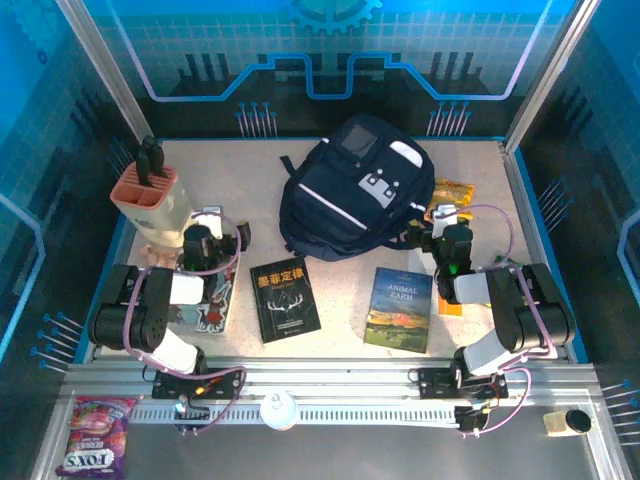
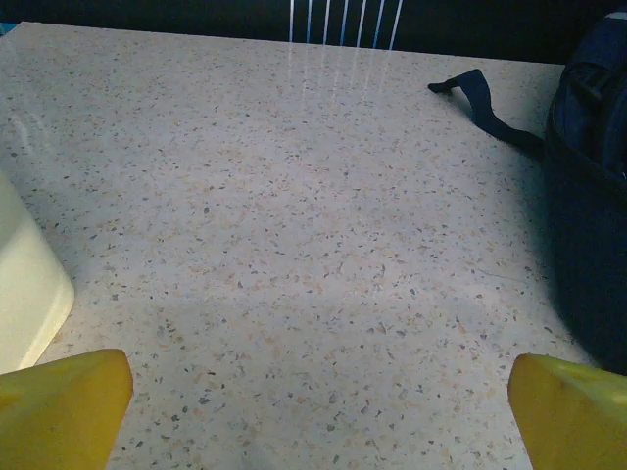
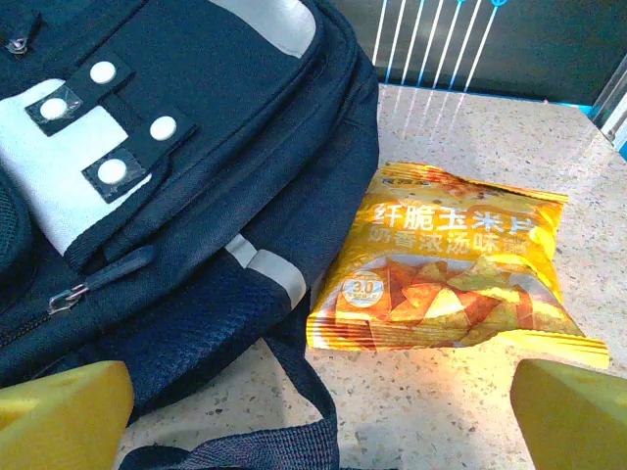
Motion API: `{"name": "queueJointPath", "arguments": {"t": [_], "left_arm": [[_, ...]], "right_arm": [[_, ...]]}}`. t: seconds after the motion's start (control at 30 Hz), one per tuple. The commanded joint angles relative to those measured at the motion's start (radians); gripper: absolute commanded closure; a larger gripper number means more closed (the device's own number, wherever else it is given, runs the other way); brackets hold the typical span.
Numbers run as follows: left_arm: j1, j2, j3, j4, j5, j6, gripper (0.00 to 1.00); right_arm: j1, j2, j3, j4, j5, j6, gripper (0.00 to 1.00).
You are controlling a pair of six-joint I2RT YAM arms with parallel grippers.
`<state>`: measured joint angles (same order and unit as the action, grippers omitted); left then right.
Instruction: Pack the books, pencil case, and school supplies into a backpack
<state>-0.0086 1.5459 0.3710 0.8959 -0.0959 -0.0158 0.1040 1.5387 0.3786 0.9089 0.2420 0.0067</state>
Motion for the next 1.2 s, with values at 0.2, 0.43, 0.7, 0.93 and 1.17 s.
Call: {"name": "queueJointPath", "arguments": {"t": [0.2, 0.43, 0.7, 0.93, 1.17], "left_arm": [[0.0, 0.01, 0.017, 0.018, 0.018, 0.017, 0.01], [0.001, 0.01, 0.017, 0.015, 0.018, 0.016, 0.01], [0.001, 0.01, 0.016, 0.018, 0.018, 0.018, 0.01], [-0.001, 0.005, -0.007, 0.061, 0.007, 0.017, 0.01], [-0.001, -0.138, -0.128, 0.16, -0.107, -0.024, 0.01]], "right_arm": [[-0.007, 0.007, 0.001, 0.027, -0.007, 0.003, 0.0], [-0.007, 0.006, 0.002, 0.024, -0.008, 0.004, 0.0], [-0.026, 0.005, 0.001, 0.019, -0.044, 0.013, 0.0], [-0.01, 0.006, -0.006, 0.037, -0.024, 0.0, 0.0], [0.103, -0.133, -0.026, -0.007, 0.19, -0.076, 0.0]]}}
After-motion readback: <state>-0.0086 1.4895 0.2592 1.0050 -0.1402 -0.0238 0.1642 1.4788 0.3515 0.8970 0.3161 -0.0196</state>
